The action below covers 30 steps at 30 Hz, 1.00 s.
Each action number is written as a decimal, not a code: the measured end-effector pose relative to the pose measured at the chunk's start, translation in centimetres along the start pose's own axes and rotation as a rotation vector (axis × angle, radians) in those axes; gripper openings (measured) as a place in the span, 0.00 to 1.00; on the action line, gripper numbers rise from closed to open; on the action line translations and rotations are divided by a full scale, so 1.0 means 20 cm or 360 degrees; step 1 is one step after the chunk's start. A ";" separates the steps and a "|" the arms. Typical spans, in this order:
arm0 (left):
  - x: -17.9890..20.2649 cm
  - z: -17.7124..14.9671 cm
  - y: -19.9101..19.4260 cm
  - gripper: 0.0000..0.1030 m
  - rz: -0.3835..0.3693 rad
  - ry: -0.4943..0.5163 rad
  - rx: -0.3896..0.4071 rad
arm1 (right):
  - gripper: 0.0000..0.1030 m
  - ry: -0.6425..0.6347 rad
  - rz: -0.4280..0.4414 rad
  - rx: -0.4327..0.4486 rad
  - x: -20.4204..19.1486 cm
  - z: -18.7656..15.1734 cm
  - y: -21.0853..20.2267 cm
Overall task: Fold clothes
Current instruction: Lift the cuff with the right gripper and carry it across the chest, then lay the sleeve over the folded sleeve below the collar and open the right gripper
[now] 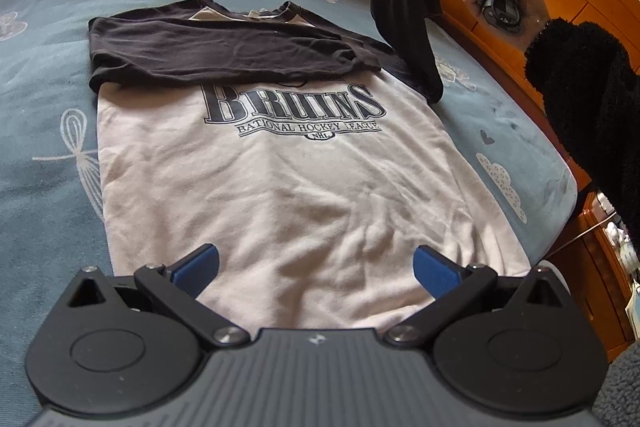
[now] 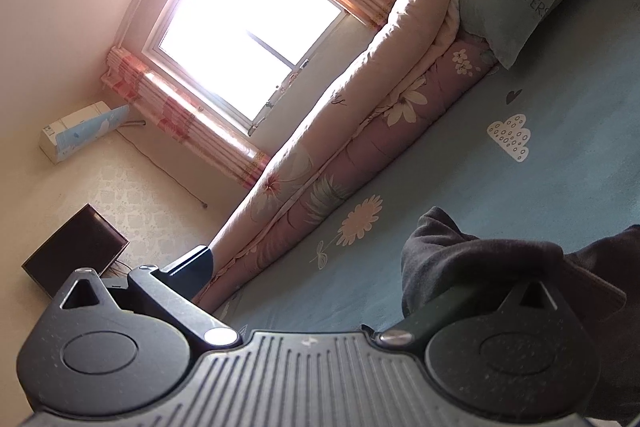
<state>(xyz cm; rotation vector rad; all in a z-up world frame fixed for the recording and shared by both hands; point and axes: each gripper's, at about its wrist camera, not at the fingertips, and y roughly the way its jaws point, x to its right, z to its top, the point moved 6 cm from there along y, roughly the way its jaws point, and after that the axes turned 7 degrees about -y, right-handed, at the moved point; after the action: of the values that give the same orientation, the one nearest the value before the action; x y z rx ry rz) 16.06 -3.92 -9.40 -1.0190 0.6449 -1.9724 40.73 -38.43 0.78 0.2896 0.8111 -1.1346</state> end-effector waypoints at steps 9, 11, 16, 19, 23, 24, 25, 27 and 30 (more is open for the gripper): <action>0.01 -0.02 0.03 0.99 -0.0003 -0.0008 -0.0043 | 1.00 -0.0047 0.0069 -0.0080 -0.12 -0.07 0.16; 0.01 -0.03 0.05 0.99 0.0002 0.0000 -0.0063 | 1.00 -0.0058 0.0071 -0.0101 -0.13 -0.10 0.19; 0.04 -0.05 0.09 0.99 0.0024 0.0032 -0.0138 | 1.00 -0.0204 0.0020 -0.0151 -0.20 -0.20 0.24; 0.05 -0.07 0.11 0.99 0.0040 0.0048 -0.0178 | 1.00 -0.0319 -0.0010 -0.0176 -0.24 -0.28 0.28; 0.06 -0.09 0.14 0.99 0.0062 0.0027 -0.0219 | 1.00 -0.0449 -0.0049 -0.0227 -0.29 -0.38 0.34; 0.06 -0.09 0.14 0.99 0.0060 0.0026 -0.0228 | 1.00 -0.0467 -0.0049 -0.0241 -0.31 -0.41 0.35; 0.06 -0.10 0.15 0.99 0.0062 0.0030 -0.0237 | 1.00 -0.0485 -0.0048 -0.0255 -0.32 -0.43 0.37; 0.07 -0.11 0.16 0.99 0.0067 0.0038 -0.0254 | 1.00 -0.0499 -0.0015 -0.0267 -0.34 -0.47 0.39; 0.08 -0.11 0.17 0.99 0.0072 0.0044 -0.0263 | 1.00 -0.0498 0.0001 -0.0305 -0.36 -0.51 0.41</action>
<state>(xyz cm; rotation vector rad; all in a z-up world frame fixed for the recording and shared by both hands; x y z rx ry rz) 15.16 -7.00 -12.34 -1.0676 0.8504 -1.9213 42.41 -23.93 -2.77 -0.0476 0.6348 -1.0597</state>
